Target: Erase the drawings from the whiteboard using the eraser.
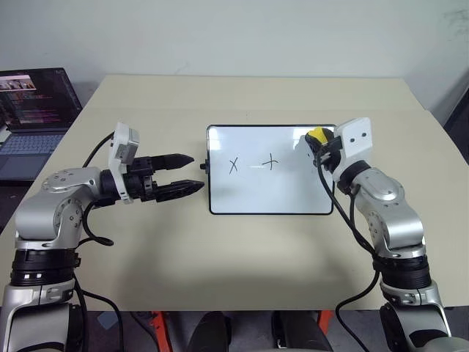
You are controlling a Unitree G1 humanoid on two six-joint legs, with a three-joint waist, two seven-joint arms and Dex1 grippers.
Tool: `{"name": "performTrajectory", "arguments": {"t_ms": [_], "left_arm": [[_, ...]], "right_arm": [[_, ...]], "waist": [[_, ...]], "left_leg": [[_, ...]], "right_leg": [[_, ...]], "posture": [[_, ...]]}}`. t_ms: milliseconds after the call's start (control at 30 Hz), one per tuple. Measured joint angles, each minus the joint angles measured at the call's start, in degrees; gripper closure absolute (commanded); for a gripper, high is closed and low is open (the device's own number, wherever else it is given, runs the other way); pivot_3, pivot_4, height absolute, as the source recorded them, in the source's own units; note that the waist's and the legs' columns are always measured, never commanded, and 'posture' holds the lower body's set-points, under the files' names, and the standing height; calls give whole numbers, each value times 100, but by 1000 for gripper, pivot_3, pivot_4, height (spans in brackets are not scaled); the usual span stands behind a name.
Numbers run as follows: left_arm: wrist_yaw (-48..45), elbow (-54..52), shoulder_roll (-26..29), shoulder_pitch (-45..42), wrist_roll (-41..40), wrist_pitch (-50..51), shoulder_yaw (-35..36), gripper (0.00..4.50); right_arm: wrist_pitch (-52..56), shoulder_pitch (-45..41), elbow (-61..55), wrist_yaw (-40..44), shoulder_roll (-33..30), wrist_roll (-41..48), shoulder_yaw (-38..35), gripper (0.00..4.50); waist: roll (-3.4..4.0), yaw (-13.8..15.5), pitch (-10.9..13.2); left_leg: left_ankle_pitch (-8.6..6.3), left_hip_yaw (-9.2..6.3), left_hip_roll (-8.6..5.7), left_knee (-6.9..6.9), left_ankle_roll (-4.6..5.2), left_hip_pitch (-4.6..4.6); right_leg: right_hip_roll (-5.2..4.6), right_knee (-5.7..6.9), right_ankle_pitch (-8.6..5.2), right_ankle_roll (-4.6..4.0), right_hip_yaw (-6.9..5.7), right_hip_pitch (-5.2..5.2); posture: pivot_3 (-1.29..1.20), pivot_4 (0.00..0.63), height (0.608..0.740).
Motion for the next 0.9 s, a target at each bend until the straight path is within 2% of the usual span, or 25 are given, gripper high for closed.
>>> {"name": "performTrajectory", "arguments": {"t_ms": [333,900], "left_arm": [[60,-28,0,77,-4,1,6,0],[86,-38,-12,94,-14,-11,14,0]], "right_arm": [[51,150,27,133,-199,-239,294,3401],[660,1341,-1045,353,-559,-223,172,3401]], "waist": [[-1,1,-1],[-4,9,-3]], "left_leg": [[0,-1,0,3,0,3],[0,-2,-1,8,0,9]], "right_leg": [[0,3,0,0,0,2],[0,5,1,1,-1,11]], "posture": [[0,150,740],[0,150,740]]}}
